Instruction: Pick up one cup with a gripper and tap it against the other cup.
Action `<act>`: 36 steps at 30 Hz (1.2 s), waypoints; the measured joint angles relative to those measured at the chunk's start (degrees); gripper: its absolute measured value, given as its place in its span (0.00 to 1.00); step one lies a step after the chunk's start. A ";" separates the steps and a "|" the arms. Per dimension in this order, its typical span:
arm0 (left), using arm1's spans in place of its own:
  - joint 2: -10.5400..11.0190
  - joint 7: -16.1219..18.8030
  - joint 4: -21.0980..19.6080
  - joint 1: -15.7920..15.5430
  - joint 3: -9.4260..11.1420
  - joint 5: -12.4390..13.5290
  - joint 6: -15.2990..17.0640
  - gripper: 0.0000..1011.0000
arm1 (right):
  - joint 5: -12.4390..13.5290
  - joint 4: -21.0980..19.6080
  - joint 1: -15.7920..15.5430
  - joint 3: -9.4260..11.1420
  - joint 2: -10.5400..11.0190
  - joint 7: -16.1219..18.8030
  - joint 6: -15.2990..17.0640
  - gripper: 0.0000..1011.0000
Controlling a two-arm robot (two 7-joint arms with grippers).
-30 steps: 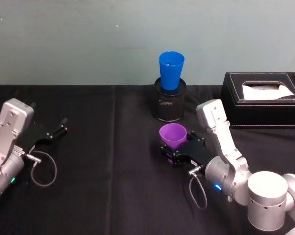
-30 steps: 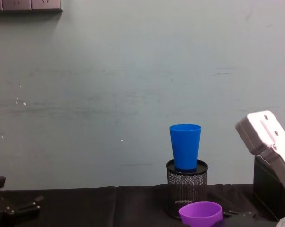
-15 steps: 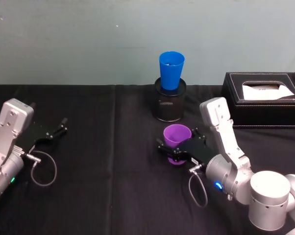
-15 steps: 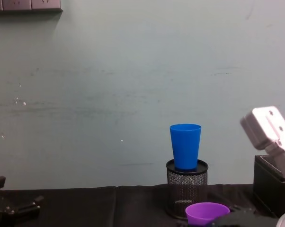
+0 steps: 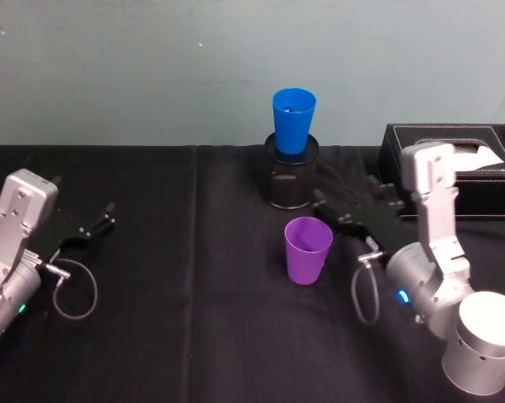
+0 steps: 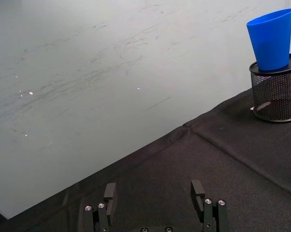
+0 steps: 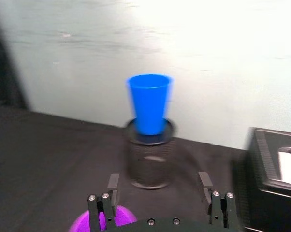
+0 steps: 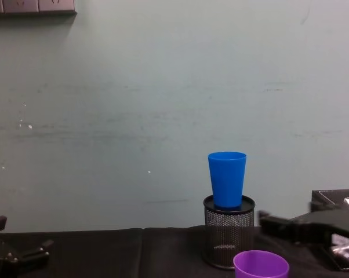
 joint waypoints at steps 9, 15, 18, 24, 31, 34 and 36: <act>0.00 0.00 0.00 0.00 0.00 0.00 0.00 0.99 | -6.63 -1.19 -1.53 2.16 -2.09 -9.85 4.65 0.99; 0.00 0.00 0.00 0.00 0.00 0.00 0.00 0.99 | -9.38 -0.87 -1.58 2.21 -2.67 -11.89 5.37 0.99; 0.00 0.00 0.00 0.00 0.00 0.00 0.00 0.99 | -10.33 -0.44 -1.21 2.21 -3.04 -12.21 5.66 0.99; 0.00 0.00 0.00 0.00 0.00 0.00 0.00 0.99 | -10.61 -0.24 -0.98 2.16 -3.19 -12.23 5.86 0.99; 0.00 0.00 0.00 0.00 0.00 0.00 0.00 0.99 | -10.53 -0.31 -1.07 2.12 -3.10 -12.26 5.81 0.99; 0.00 0.00 0.00 0.00 0.00 0.00 0.00 0.99 | -10.50 -0.33 -1.08 2.12 -3.08 -12.26 5.80 0.99; 0.00 0.00 0.00 0.00 0.00 0.00 0.00 0.99 | -10.49 -0.33 -1.09 2.12 -3.07 -12.26 5.80 0.99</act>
